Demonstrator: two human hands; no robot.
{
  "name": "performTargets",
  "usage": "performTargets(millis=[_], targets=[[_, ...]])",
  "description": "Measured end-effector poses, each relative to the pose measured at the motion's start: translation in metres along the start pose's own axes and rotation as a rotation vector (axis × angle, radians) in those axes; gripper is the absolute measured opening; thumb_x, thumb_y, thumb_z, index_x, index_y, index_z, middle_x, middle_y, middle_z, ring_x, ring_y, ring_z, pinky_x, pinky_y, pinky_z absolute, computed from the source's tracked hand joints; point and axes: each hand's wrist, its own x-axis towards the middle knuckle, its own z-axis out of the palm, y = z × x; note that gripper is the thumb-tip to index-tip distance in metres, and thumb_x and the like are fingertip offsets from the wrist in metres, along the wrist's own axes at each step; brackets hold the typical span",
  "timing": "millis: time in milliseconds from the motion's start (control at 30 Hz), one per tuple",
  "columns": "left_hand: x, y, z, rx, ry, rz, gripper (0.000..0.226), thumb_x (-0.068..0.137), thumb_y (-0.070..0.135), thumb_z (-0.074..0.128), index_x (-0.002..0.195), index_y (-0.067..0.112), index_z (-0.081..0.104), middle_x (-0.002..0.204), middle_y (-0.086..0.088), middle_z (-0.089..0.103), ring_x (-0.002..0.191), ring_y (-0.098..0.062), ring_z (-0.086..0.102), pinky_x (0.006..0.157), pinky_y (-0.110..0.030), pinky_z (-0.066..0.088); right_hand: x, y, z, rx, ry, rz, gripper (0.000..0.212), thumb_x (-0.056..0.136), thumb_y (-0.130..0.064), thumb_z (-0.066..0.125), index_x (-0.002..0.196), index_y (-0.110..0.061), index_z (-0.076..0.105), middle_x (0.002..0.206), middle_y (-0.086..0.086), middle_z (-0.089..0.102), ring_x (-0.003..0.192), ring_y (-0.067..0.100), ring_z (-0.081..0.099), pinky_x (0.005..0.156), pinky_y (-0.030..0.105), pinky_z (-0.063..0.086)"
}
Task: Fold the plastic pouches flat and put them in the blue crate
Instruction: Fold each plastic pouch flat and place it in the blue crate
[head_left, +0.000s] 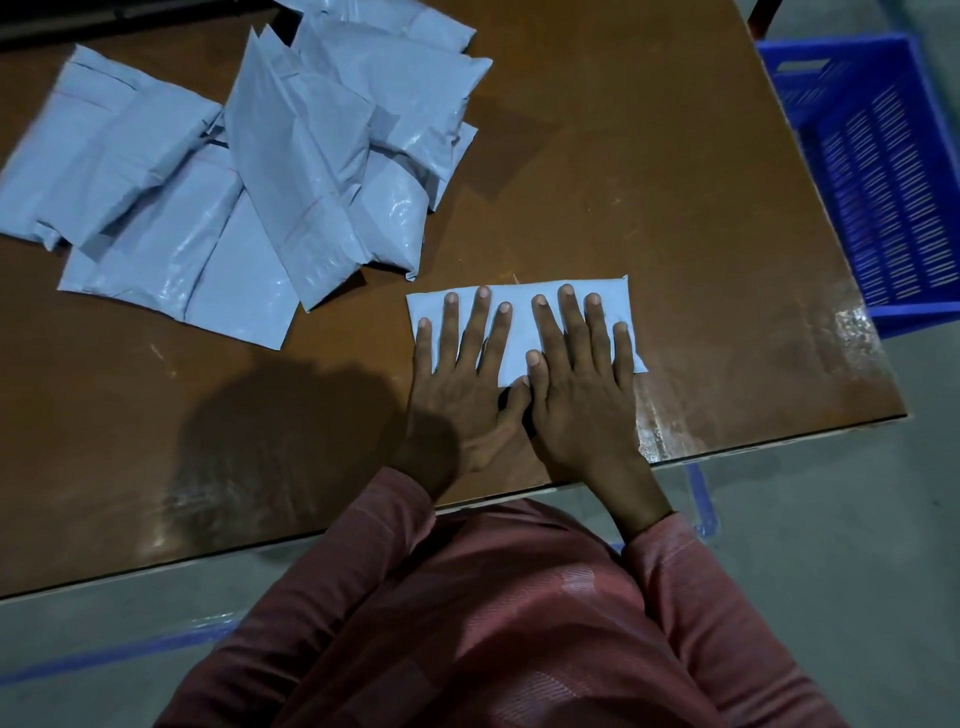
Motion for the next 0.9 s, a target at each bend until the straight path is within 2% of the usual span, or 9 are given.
performTargets(millis=[200, 300, 367, 433, 467, 567, 667, 900], targets=[[0.002, -0.006, 0.004, -0.019, -0.004, 0.042, 0.076, 0.103, 0.058, 0.022, 0.165, 0.018, 0.008, 0.173, -0.008, 0.002, 0.159, -0.031, -0.002, 0.124, -0.059, 0.014, 0.005, 0.004, 0.001, 0.057, -0.081, 0.002, 0.057, 0.109, -0.040, 0.021, 0.162, -0.029, 0.006, 0.170, -0.002, -0.001, 0.156, 0.020, -0.008, 0.126, 0.050, 0.004], [0.001, -0.013, -0.003, -0.135, 0.004, 0.050, 0.068, 0.107, 0.055, 0.022, 0.165, 0.026, 0.004, 0.173, -0.003, -0.002, 0.159, -0.024, -0.008, 0.127, -0.055, 0.007, 0.008, 0.011, -0.010, 0.120, -0.143, -0.045, 0.058, 0.108, -0.045, 0.015, 0.162, -0.031, 0.002, 0.170, -0.004, -0.006, 0.156, 0.018, -0.014, 0.125, 0.051, -0.001], [0.005, -0.018, -0.012, -0.154, 0.061, 0.048, 0.061, 0.110, 0.049, 0.022, 0.165, 0.028, 0.008, 0.173, -0.002, 0.004, 0.160, -0.024, -0.004, 0.128, -0.053, 0.005, 0.013, 0.011, -0.020, 0.116, -0.075, -0.072, 0.057, 0.108, -0.045, 0.016, 0.162, -0.030, 0.009, 0.170, -0.003, 0.001, 0.156, 0.020, -0.010, 0.125, 0.052, -0.003], [0.015, -0.025, -0.019, -0.109, 0.105, 0.061, 0.058, 0.111, 0.044, 0.022, 0.165, 0.025, 0.014, 0.173, -0.002, 0.010, 0.160, -0.025, 0.002, 0.128, -0.051, 0.009, 0.023, 0.007, -0.025, 0.083, -0.014, -0.112, 0.053, 0.109, -0.042, 0.020, 0.161, -0.028, 0.020, 0.169, -0.001, 0.014, 0.157, 0.023, 0.000, 0.125, 0.053, 0.003], [0.020, -0.031, -0.020, -0.106, 0.104, 0.059, 0.058, 0.112, 0.044, 0.021, 0.165, 0.022, 0.016, 0.173, -0.002, 0.010, 0.160, -0.025, 0.001, 0.128, -0.050, 0.011, 0.028, 0.005, -0.025, 0.091, -0.042, -0.126, 0.052, 0.110, -0.041, 0.021, 0.161, -0.028, 0.020, 0.169, -0.002, 0.015, 0.157, 0.022, 0.001, 0.125, 0.054, 0.005], [0.026, -0.044, -0.011, -0.115, 0.046, 0.071, 0.060, 0.111, 0.045, 0.018, 0.164, 0.019, 0.018, 0.172, -0.003, 0.011, 0.160, -0.024, 0.002, 0.127, -0.050, 0.013, 0.036, 0.009, -0.014, 0.141, -0.149, -0.125, 0.053, 0.110, -0.042, 0.021, 0.162, -0.034, 0.011, 0.170, -0.005, 0.006, 0.157, 0.018, -0.006, 0.126, 0.051, 0.003], [0.021, -0.047, 0.000, -0.106, 0.033, 0.089, 0.060, 0.111, 0.045, 0.019, 0.164, 0.018, 0.017, 0.172, -0.003, 0.013, 0.159, -0.025, 0.007, 0.127, -0.050, 0.013, 0.031, 0.010, -0.006, 0.090, -0.108, -0.118, 0.053, 0.109, -0.042, 0.019, 0.161, -0.036, 0.010, 0.170, -0.004, 0.006, 0.157, 0.019, -0.004, 0.126, 0.047, 0.000], [0.023, -0.045, 0.000, -0.091, 0.045, 0.066, 0.060, 0.111, 0.046, 0.019, 0.164, 0.018, 0.019, 0.172, -0.004, 0.014, 0.159, -0.027, 0.006, 0.127, -0.050, 0.014, 0.031, 0.004, -0.001, 0.025, -0.070, -0.076, 0.052, 0.109, -0.040, 0.020, 0.161, -0.034, 0.017, 0.169, -0.003, 0.015, 0.157, 0.020, 0.002, 0.125, 0.051, 0.006]])
